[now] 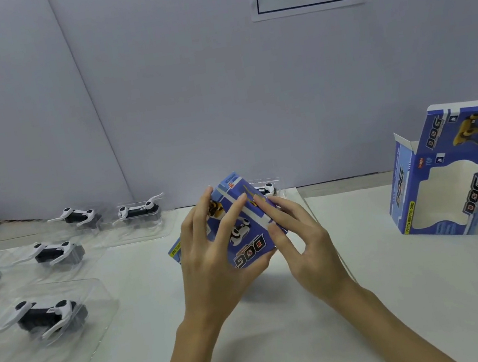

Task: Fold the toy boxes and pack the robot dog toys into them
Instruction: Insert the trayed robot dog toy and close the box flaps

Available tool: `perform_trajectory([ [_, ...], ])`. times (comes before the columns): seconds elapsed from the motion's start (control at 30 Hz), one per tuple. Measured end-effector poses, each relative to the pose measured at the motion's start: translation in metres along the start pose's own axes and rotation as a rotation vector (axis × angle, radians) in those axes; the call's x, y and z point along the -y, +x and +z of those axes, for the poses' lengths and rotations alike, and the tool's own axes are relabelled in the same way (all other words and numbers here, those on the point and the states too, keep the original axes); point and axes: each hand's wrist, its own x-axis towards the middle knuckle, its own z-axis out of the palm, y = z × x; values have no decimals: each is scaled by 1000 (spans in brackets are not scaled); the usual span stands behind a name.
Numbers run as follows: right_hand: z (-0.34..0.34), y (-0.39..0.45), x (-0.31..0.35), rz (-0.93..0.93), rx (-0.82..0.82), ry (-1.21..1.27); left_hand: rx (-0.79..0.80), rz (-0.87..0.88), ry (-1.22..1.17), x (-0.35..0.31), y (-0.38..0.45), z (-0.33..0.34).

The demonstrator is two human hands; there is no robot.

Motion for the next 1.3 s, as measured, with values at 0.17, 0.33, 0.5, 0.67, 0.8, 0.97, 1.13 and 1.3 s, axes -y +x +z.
perform_trajectory([
  [0.17, 3, 0, -3, 10, -72, 36, 23, 43, -15, 3, 0, 1],
  [0.33, 3, 0, -6, -19, -52, -16, 14, 47, 0, 5, -2, 2],
  [0.5, 4, -2, -11, -40, 13, -64, -9, 30, 7, 5, -3, 1],
  [0.67, 6, -3, -15, -57, 52, -183, -37, 6, 33, 6, -3, 0],
  [0.8, 7, -3, -18, -79, 22, -203, -54, 11, 54, 3, -1, 0],
  [0.97, 9, -4, -21, -70, 31, -178, -54, -9, 54, 2, -1, -1],
  [1.13, 12, -5, -23, -74, -6, -142, -41, 2, 63, 1, -1, 1],
  [1.3, 13, -6, -26, -49, -36, -94, -32, -17, 81, -1, 0, 1],
])
